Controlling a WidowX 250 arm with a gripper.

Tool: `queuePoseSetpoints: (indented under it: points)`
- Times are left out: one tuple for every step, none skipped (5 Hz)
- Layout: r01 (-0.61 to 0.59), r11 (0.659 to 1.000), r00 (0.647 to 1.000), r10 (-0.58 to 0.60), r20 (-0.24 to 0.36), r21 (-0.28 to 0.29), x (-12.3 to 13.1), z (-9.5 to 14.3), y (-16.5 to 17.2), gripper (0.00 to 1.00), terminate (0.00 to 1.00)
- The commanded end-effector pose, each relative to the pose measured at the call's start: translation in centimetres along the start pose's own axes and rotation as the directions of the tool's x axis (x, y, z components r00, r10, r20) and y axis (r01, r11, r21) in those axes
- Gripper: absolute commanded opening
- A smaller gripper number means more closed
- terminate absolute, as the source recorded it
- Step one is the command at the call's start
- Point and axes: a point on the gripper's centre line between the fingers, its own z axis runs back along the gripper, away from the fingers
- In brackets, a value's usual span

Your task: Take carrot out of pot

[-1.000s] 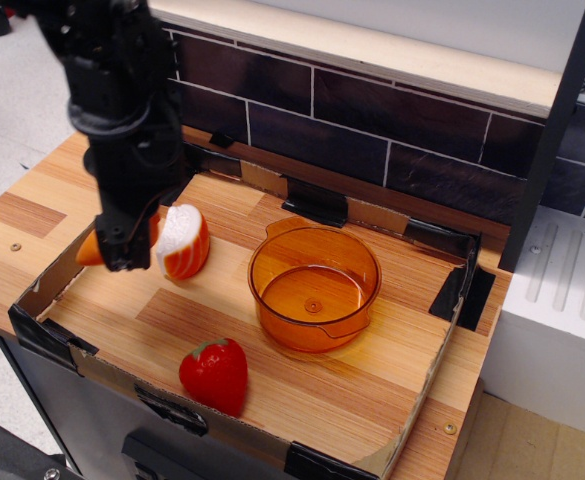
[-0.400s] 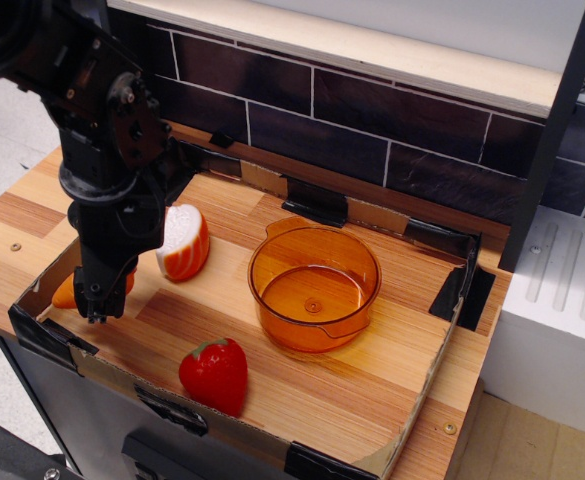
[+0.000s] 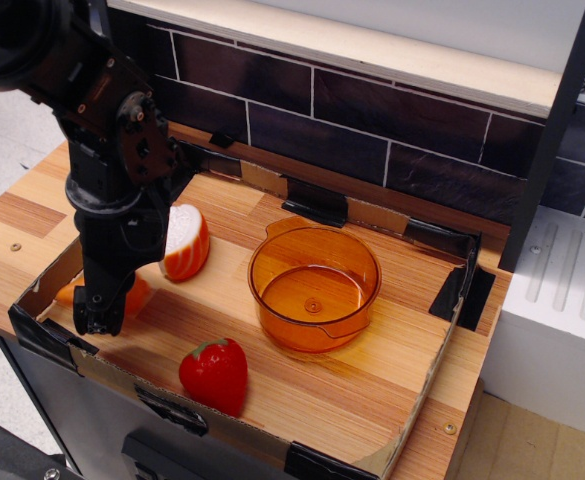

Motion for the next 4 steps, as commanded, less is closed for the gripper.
queuePoseSetpoints:
  points:
    - [0.014, 1.000, 1.000, -0.014, -0.005, -0.016, -0.7, 1.1, -0.8, 1.00, 0.00]
    - [0.005, 0.999, 1.000, -0.005, 0.015, -0.037, -0.9, 2.0, -0.4, 1.00, 0.00]
    - [-0.003, 1.000, 0.997, 0.004, 0.072, -0.020, -1.4, 4.6, 0.3, 1.00, 0.00]
    - [-0.045, 0.999, 0.990, 0.047, 0.135, -0.013, -1.8, 7.9, 1.6, 1.00, 1.00]
